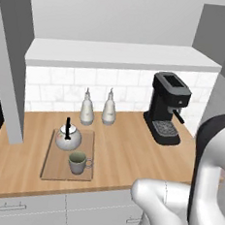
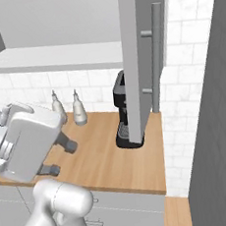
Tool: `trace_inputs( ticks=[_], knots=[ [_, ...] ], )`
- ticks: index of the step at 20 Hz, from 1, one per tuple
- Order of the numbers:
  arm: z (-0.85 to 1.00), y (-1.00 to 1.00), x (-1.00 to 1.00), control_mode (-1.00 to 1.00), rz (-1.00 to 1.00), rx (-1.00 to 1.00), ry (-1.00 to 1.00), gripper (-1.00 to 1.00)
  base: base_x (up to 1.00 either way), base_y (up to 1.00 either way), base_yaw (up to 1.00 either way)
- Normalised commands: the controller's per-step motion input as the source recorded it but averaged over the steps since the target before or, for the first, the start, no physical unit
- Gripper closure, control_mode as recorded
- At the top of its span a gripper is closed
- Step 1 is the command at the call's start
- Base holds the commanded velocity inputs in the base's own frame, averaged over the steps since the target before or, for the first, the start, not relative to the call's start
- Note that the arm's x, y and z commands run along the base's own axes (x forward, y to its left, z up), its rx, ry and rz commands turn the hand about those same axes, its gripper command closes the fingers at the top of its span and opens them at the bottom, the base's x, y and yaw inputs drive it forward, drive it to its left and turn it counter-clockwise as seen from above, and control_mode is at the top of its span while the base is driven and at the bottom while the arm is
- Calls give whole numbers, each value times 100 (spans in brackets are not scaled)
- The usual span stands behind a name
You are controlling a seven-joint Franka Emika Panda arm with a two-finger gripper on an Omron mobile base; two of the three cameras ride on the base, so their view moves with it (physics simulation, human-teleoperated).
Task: Pick the kettle from the counter and place it on the tray. Then pick the mug from the cabinet and place it on the tray. Then close the cabinet doors.
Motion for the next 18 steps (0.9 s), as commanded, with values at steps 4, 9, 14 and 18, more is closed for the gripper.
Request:
trace_inputs(
  ticks=[4, 9, 14, 18],
  knots=[
    [6, -32, 9, -100, 0, -20, 14, -100, 0, 0, 0],
    [3, -38, 28, -100, 0, -15, 12, -100, 0, 0, 0],
    [14, -38, 2, -100, 5, 0, -9, -100, 0, 0, 0],
    [5, -30, 14, -100, 7, 0, -5, -100, 0, 0, 0]
  ],
)
